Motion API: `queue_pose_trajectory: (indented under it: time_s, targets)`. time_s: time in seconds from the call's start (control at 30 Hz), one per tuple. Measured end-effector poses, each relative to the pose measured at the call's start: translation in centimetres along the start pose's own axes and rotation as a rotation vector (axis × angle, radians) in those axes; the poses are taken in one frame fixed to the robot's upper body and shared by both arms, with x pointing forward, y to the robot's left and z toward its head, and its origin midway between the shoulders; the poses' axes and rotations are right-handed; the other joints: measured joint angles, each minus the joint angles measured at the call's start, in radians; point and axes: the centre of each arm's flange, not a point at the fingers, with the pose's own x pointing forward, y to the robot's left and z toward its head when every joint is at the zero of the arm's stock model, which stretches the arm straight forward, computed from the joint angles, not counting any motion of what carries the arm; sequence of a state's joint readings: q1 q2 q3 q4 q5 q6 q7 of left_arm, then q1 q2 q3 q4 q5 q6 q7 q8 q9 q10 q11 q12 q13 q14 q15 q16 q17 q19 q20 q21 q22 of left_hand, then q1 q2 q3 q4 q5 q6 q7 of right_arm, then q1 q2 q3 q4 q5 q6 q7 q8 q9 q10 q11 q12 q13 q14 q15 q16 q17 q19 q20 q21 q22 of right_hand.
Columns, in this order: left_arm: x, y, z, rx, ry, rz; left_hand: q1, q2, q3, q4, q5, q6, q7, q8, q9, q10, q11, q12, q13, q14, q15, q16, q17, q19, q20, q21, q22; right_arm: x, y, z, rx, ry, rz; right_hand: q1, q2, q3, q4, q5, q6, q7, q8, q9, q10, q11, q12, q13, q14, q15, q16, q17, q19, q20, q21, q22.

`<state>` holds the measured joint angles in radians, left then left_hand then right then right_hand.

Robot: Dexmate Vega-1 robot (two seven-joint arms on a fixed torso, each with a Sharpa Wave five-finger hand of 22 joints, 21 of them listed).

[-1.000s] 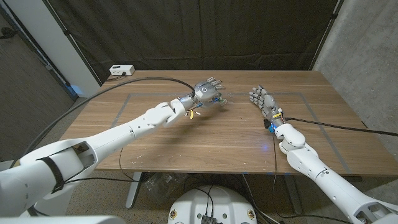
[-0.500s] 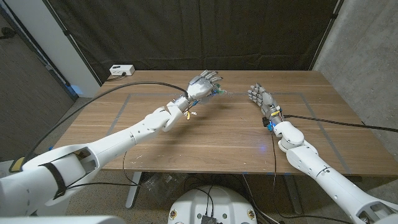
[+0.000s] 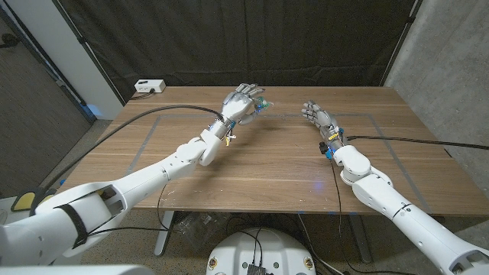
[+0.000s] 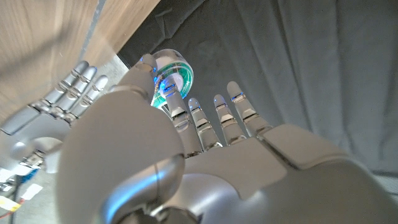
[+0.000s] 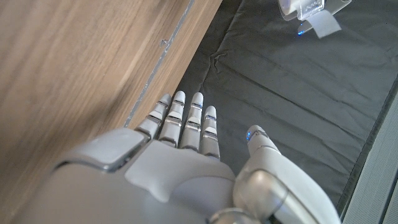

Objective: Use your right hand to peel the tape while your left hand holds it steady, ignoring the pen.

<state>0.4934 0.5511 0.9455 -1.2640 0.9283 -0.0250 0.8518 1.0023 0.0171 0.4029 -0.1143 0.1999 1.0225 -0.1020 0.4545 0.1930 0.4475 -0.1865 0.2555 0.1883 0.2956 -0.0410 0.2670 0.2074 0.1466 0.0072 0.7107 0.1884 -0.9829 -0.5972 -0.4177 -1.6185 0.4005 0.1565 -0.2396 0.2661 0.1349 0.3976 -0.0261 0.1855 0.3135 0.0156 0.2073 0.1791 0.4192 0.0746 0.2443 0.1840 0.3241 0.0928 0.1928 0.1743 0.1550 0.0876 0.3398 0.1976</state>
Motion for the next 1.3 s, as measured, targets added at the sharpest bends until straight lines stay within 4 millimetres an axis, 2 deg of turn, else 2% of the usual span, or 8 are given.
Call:
queue_pose_trajectory:
  time_s: [0.3, 0.43, 0.63, 0.73, 1.03, 1.1, 1.2, 1.3]
  targets:
    - [-0.1, 0.0, -0.8, -0.157, 0.071, 0.035, 0.000, 0.000, 0.000, 0.000, -0.004, 0.000, 0.000, 0.000, 0.000, 0.030, 0.002, 0.004, 0.000, 0.021, 0.004, 0.000, 0.002, 0.016, 0.005, 0.009, 0.000, 0.0, 1.4, 1.9, -0.126, 0.006, 0.001, 0.009, 0.009, 0.010, -0.010, 0.000, 0.023, -0.001, 0.000, 0.000, 0.027, -0.002, 0.007, 0.000, 0.025, -0.011, 0.000, 0.000, 0.011, 0.000, 0.000, 0.000]
    - [0.0, 0.2, -1.0, -0.208, 0.089, 0.048, 0.000, 0.000, 0.000, 0.000, -0.004, 0.000, 0.000, 0.000, 0.000, 0.030, 0.002, 0.004, 0.000, 0.020, 0.004, 0.000, 0.005, 0.016, 0.005, 0.009, 0.000, 0.0, 2.1, 2.8, -0.215, -0.002, -0.019, 0.024, 0.014, 0.024, -0.024, 0.000, 0.038, -0.004, 0.004, 0.000, 0.040, -0.009, 0.008, 0.000, 0.047, -0.022, 0.008, -0.002, 0.027, 0.002, 0.000, 0.000]
    - [0.1, 0.4, -1.2, -0.247, 0.099, 0.058, 0.000, 0.000, 0.000, 0.000, -0.005, 0.000, 0.000, 0.000, 0.000, 0.030, 0.002, 0.004, 0.003, 0.020, 0.004, 0.000, 0.004, 0.016, 0.005, 0.009, 0.000, -0.2, 3.0, 4.0, -0.299, -0.026, -0.051, 0.085, 0.018, 0.060, -0.060, 0.011, 0.069, -0.012, 0.004, 0.000, 0.074, -0.031, 0.015, 0.000, 0.095, -0.059, 0.008, -0.002, 0.061, 0.003, 0.012, 0.005]
    - [0.2, 0.4, -1.3, -0.258, 0.102, 0.056, 0.000, 0.000, 0.000, 0.000, -0.005, 0.000, 0.000, 0.000, 0.000, 0.030, 0.002, 0.003, 0.005, 0.020, 0.004, 0.000, 0.004, 0.016, 0.005, 0.009, 0.000, -0.4, 3.1, 4.3, -0.352, -0.036, -0.079, 0.107, 0.018, 0.073, -0.076, 0.011, 0.076, -0.015, 0.004, 0.000, 0.080, -0.031, 0.015, 0.000, 0.111, -0.075, 0.008, -0.002, 0.072, 0.004, 0.015, 0.005]
    - [0.3, 0.0, -1.3, -0.302, 0.103, 0.003, 0.000, 0.000, 0.000, 0.000, -0.008, 0.000, 0.000, 0.000, 0.000, 0.030, 0.002, -0.008, 0.005, 0.020, 0.004, -0.005, 0.004, 0.016, 0.005, 0.009, 0.000, -0.8, 4.3, 5.6, -0.439, -0.079, -0.107, 0.139, -0.007, 0.077, -0.114, 0.011, 0.092, -0.021, 0.004, 0.005, 0.087, -0.045, 0.015, 0.000, 0.121, -0.093, 0.008, -0.001, 0.075, 0.007, 0.020, 0.010]
    - [0.5, 0.2, -1.3, -0.308, 0.098, -0.009, 0.000, 0.000, 0.000, 0.000, -0.008, 0.000, 0.000, 0.000, 0.000, 0.030, 0.002, -0.010, 0.005, 0.018, 0.001, -0.008, 0.004, 0.016, 0.005, 0.009, 0.000, -1.0, 4.4, 6.0, -0.503, -0.093, -0.122, 0.155, -0.008, 0.080, -0.123, 0.011, 0.093, -0.021, 0.004, 0.005, 0.085, -0.047, 0.015, 0.000, 0.122, -0.094, 0.008, 0.001, 0.075, 0.007, 0.020, 0.010]
    - [0.6, 0.0, -1.2, -0.316, 0.091, -0.038, 0.000, 0.000, -0.003, -0.003, -0.008, 0.000, 0.000, 0.000, 0.000, 0.030, 0.002, -0.012, 0.005, 0.016, 0.000, -0.008, 0.009, 0.012, 0.009, 0.009, 0.000, -1.1, 4.9, 6.4, -0.498, -0.105, -0.111, 0.195, -0.009, 0.092, -0.140, 0.011, 0.105, -0.026, 0.004, 0.005, 0.099, -0.060, 0.015, 0.004, 0.126, -0.118, 0.008, 0.001, 0.075, 0.007, 0.020, 0.014]
    - [0.9, 0.4, -1.2, -0.322, 0.076, -0.052, 0.000, 0.000, -0.005, -0.005, -0.008, 0.000, 0.000, 0.000, 0.000, 0.026, 0.006, -0.016, 0.005, 0.016, 0.000, -0.012, 0.009, 0.012, 0.009, 0.009, 0.000, -1.2, 5.2, 6.9, -0.593, -0.110, -0.136, 0.243, -0.015, 0.096, -0.155, 0.011, 0.117, -0.035, 0.004, 0.005, 0.119, -0.072, 0.016, 0.005, 0.143, -0.136, 0.008, 0.004, 0.075, 0.007, 0.027, 0.014]
